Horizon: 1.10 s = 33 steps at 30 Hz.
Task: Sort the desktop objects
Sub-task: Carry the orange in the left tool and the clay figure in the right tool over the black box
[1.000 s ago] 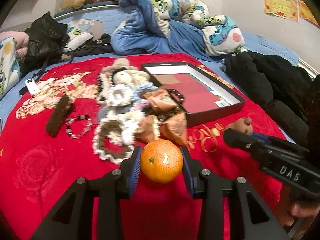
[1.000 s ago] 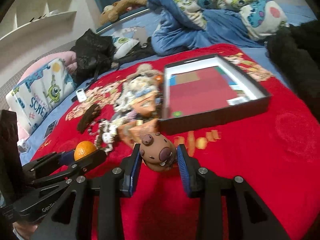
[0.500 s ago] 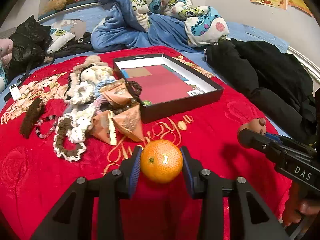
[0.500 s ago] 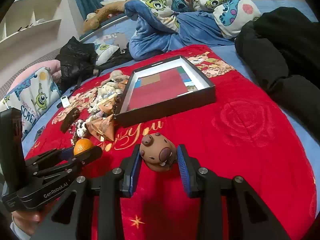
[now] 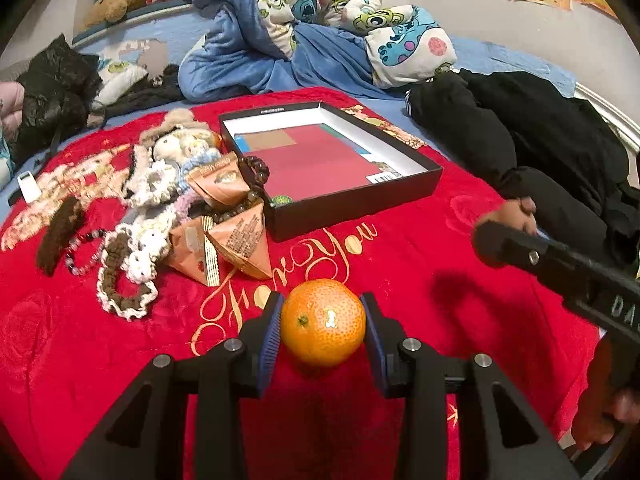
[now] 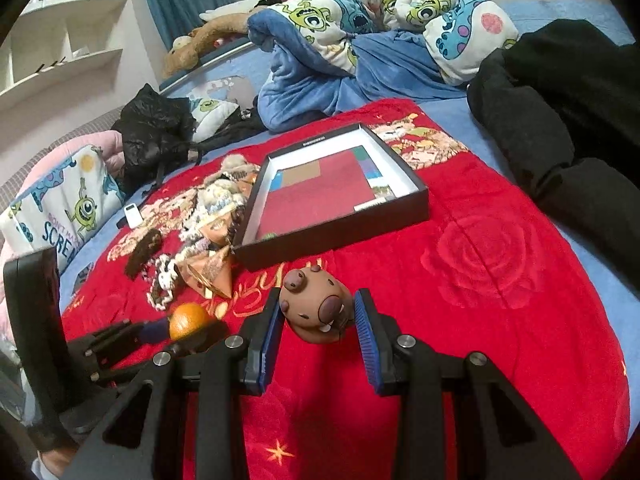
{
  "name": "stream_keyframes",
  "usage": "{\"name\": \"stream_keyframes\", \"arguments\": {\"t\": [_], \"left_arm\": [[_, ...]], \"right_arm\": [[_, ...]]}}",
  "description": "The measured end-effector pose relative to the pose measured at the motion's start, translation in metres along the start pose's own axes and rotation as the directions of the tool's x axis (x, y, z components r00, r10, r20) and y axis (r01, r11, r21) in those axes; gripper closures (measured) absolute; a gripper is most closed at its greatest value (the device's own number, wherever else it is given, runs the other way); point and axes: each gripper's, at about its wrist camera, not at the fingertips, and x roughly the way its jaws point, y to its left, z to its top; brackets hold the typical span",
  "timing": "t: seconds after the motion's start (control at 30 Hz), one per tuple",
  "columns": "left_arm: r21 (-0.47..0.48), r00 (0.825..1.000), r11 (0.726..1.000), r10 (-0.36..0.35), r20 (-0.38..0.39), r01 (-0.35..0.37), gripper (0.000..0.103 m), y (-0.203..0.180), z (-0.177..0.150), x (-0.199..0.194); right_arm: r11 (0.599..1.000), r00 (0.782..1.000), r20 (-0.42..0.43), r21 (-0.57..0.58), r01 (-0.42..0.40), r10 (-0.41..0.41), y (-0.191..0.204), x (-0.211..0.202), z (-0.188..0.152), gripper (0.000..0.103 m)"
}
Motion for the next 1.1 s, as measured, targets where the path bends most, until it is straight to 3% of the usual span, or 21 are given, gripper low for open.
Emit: {"name": "stream_keyframes", "arguments": {"t": [0.23,0.47,0.57,0.83,1.0,1.1], "left_arm": [[0.003,1.0,1.0,-0.021,0.023,0.021,0.064,0.001,0.014,-0.006],[-0.011,0.997,0.999,-0.043,0.065,0.043,0.064,0.005,0.054,0.001],[-0.024,0.997,0.997,-0.068,0.048,0.069,0.064,0.006,0.071,0.016],[-0.02,1.0,1.0,-0.017,-0.01,0.016,0.064,0.013,0.116,0.087],[0.019,0.999,1.0,0.018,-0.028,-0.017,0.064,0.018,0.117,0.122],[0.076,1.0,0.997,0.024,0.009,-0.024,0.064,0.014,0.113,0.125]], "right_arm": [[1.0,0.998,0.052,0.021,-0.022,0.021,0.0,0.002,0.024,0.069],[0.999,0.994,0.112,0.046,-0.008,0.002,-0.011,0.021,0.053,0.069],[0.997,0.992,0.124,0.071,-0.024,0.015,-0.016,0.035,0.067,0.069],[0.991,0.996,0.087,0.127,-0.032,0.021,-0.027,0.083,0.088,0.069],[0.993,0.999,0.048,0.115,0.007,-0.012,-0.032,0.115,0.094,0.069],[0.994,0.999,0.015,0.101,0.041,-0.043,-0.036,0.131,0.094,0.069]]}}
